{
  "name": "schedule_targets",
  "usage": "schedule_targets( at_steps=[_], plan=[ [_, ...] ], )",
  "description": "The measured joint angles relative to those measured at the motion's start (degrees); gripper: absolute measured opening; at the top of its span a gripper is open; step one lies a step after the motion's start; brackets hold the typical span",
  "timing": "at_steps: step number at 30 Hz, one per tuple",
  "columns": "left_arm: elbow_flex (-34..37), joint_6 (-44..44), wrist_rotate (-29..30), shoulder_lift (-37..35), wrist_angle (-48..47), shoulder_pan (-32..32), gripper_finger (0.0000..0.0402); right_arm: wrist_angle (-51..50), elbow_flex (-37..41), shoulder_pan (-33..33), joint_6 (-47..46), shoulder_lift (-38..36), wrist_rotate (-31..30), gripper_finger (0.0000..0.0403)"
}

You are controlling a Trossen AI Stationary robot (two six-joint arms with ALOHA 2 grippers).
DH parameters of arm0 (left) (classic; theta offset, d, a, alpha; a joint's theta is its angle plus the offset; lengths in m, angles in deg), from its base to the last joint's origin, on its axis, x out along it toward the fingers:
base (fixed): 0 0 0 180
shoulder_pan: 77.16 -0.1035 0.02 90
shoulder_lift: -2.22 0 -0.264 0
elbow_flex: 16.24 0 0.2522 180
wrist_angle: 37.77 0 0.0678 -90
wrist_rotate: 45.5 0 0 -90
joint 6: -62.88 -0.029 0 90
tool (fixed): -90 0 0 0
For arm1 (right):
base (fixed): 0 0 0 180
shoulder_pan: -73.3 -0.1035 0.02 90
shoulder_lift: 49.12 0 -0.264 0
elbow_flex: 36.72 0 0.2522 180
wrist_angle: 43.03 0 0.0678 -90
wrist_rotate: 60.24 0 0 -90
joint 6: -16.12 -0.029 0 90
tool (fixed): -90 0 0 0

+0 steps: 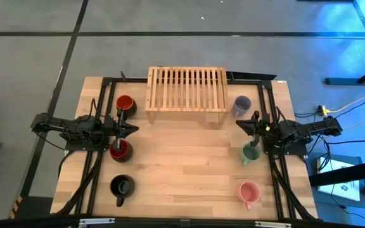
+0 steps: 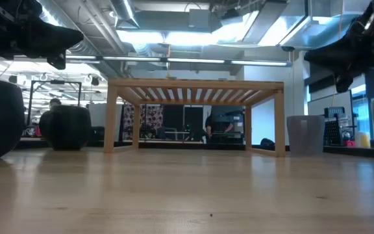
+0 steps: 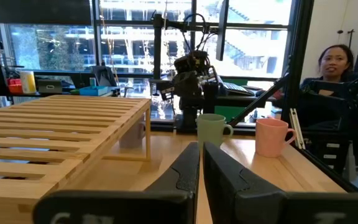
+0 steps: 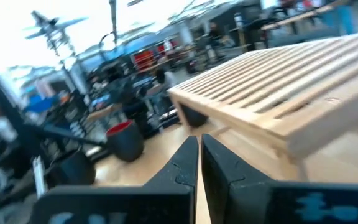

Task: Place coffee mugs
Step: Put the black red mug onto the shelf

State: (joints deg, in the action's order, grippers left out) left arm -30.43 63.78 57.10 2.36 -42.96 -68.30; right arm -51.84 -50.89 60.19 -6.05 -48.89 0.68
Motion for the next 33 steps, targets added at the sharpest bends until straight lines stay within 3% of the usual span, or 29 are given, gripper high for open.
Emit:
schedule_targets(
  at_steps=[5,12,15,23,25,28,33],
  plan=[
    [0.0,0.0,-0.04,0.0,-0.01,-0.02,0.0015,2.52,0.0,0.0,-6.08,0.0,-5.07,0.001],
    [0.0,-0.17,0.23,0.04,2.03,-0.09,0.0015,4.62,0.0,0.0,-7.58,0.0,-12.77,0.001],
    [0.0,0.02,0.38,0.03,8.31,-0.11,0.0015,4.61,0.0,0.0,-7.58,0.0,-14.47,0.001],
    [-0.08,-1.36,0.1,0.0,37.0,-0.12,0.0015,4.37,0.0,0.01,-7.54,0.0,-22.73,0.001],
    [-1.6,-2.97,1.53,0.02,39.85,-0.26,0.0015,4.4,-0.01,0.02,-7.52,0.0,-24.15,0.001],
    [-8.11,-4.6,2.02,1.71,33.25,-0.28,0.0015,4.4,0.0,0.02,-6.99,0.0,-24.53,0.001],
    [-23.55,-3.7,4.83,11.32,7.91,-0.28,0.0015,4.4,-0.01,0.02,-4.54,0.01,-24.51,0.001]
  ],
)
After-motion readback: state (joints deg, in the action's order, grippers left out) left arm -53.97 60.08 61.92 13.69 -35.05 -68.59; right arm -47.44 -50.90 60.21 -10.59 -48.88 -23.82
